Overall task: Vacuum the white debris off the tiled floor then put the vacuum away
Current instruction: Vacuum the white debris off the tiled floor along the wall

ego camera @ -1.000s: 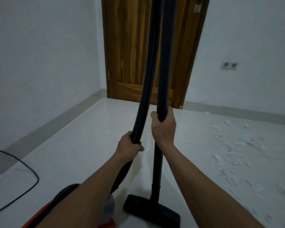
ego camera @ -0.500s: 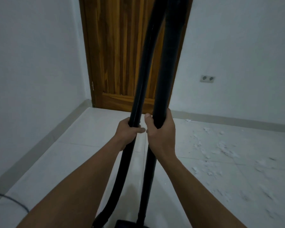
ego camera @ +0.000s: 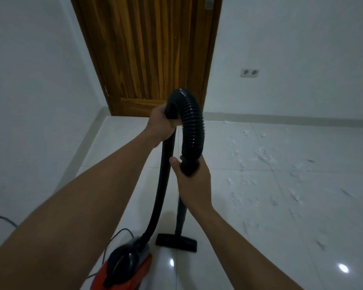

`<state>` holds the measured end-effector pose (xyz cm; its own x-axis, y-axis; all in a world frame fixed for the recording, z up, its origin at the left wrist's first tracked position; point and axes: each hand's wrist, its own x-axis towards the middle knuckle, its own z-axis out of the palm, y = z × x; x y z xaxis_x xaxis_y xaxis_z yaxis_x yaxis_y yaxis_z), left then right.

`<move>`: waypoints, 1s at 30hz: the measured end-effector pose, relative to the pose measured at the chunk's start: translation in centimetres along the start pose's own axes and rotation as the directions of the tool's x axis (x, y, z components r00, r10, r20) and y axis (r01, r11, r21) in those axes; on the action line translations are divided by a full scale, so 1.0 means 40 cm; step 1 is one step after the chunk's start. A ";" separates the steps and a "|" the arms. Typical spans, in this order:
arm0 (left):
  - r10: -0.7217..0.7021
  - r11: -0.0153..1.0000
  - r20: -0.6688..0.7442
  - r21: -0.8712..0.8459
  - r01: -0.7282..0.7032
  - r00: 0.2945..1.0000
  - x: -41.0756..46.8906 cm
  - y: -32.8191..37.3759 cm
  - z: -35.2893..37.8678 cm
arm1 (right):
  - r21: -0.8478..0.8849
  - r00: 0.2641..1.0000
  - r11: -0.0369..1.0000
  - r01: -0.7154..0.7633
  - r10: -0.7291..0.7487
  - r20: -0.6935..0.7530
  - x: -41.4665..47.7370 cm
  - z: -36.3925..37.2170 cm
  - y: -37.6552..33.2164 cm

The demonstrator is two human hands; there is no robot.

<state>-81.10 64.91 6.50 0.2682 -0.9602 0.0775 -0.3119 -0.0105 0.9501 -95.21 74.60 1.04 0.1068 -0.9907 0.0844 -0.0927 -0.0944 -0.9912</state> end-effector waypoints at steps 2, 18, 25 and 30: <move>0.101 0.988 0.063 0.107 -0.107 0.993 -0.014 0.043 -0.026 | -0.044 0.996 0.996 -0.084 0.083 -0.021 -0.011 0.001 -0.033; 0.309 0.751 0.532 0.372 -0.545 0.789 -0.095 0.206 -0.157 | 0.632 0.632 0.386 -0.672 0.744 0.218 -0.143 -0.030 -0.243; 0.307 0.648 0.650 0.392 -0.653 0.695 -0.127 0.220 -0.167 | 0.963 0.538 -0.012 -0.268 0.828 0.160 -0.165 -0.036 -0.317; 0.250 0.635 0.759 0.340 -0.694 0.601 -0.179 0.236 -0.176 | 0.977 0.417 0.000 -0.212 0.905 0.090 -0.203 -0.021 -0.336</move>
<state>-79.54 73.66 17.06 -0.6088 -0.7914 0.0551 -0.6938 0.5648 0.4468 -95.67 83.82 13.75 0.0500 -0.4892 -0.8707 0.9448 0.3057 -0.1176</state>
